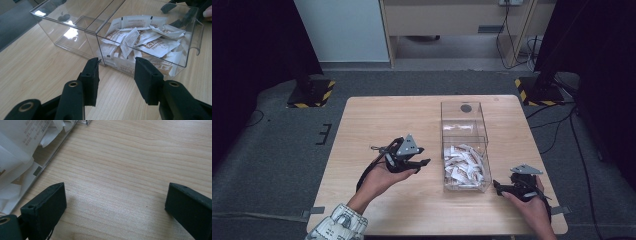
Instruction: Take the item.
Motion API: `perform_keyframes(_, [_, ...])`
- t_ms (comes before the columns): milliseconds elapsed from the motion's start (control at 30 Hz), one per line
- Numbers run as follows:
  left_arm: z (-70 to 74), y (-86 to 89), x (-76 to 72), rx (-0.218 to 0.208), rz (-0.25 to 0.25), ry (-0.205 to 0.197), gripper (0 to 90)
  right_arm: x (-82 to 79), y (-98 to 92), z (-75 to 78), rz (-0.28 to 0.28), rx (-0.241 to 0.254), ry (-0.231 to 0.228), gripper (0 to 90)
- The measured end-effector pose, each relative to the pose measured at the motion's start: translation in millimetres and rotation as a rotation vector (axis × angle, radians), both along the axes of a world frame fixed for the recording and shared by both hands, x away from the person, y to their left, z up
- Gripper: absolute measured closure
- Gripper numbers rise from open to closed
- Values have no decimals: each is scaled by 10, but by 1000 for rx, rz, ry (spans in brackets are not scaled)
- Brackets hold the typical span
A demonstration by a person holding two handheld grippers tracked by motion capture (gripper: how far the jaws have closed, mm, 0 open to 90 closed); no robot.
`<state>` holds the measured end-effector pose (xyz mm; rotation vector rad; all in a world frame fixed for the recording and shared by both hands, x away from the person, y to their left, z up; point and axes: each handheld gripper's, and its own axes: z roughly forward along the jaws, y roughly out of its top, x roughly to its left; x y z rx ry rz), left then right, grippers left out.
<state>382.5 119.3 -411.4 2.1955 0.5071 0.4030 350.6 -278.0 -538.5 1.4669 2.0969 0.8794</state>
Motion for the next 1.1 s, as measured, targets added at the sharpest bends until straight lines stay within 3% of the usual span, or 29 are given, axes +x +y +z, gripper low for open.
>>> perform_keyframes(467, [152, -85, 24, -32, -11, -6, 562, 0, 0, 0, 0, 0, 0, 38])
perform_keyframes(1100, [88, -348, 110, -40, -44, 27, 591, -1, 1, 0, -2, 1, -1, 38])
